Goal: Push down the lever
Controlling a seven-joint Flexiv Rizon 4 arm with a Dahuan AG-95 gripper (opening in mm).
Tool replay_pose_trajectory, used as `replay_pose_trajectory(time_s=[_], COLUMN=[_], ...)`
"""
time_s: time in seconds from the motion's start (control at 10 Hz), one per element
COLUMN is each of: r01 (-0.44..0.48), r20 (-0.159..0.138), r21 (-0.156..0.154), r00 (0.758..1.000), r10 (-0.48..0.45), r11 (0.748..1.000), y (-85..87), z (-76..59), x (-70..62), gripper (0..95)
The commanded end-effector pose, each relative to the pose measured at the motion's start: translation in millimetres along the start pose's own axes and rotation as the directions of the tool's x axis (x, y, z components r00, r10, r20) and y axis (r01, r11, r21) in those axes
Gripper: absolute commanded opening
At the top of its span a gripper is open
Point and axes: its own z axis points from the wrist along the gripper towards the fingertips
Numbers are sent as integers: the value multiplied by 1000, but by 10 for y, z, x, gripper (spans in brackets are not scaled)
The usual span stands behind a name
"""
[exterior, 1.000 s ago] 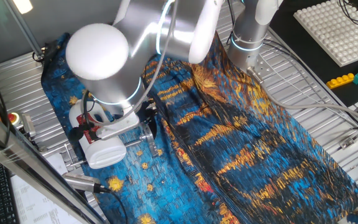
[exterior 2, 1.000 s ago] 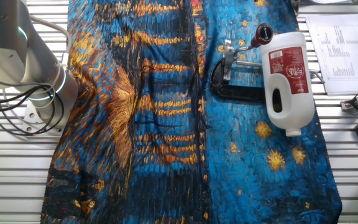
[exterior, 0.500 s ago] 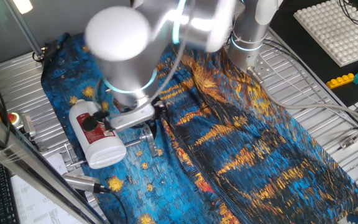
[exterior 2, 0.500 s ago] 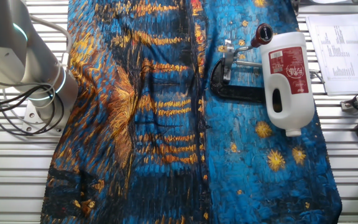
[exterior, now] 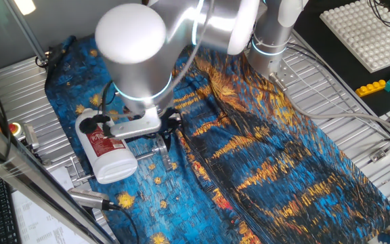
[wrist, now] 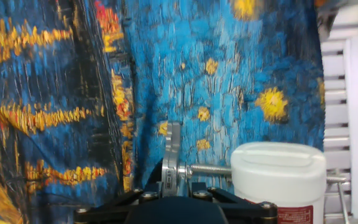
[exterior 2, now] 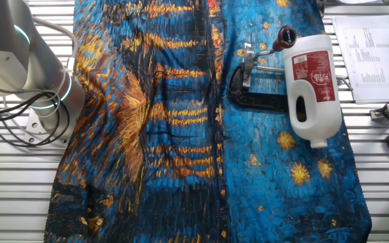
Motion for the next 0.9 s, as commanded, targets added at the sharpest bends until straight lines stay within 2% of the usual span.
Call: replay_pose_trajectory(time_s=[0.1,0.3,0.4,0.6,0.7,0.9], r01=[68,116,137,157,188,192], r20=[0,7,-2,-41,-40,-48], r21=[14,22,23,27,25,26], r00=[998,993,991,987,982,980], r10=[-68,-116,-137,-155,-187,-191], r11=[998,993,990,987,982,981], y=[-75,-268,-338,-433,-565,-671], z=[15,84,116,164,240,312], x=[23,111,147,202,271,328], gripper=[190,190,190,190,190,190])
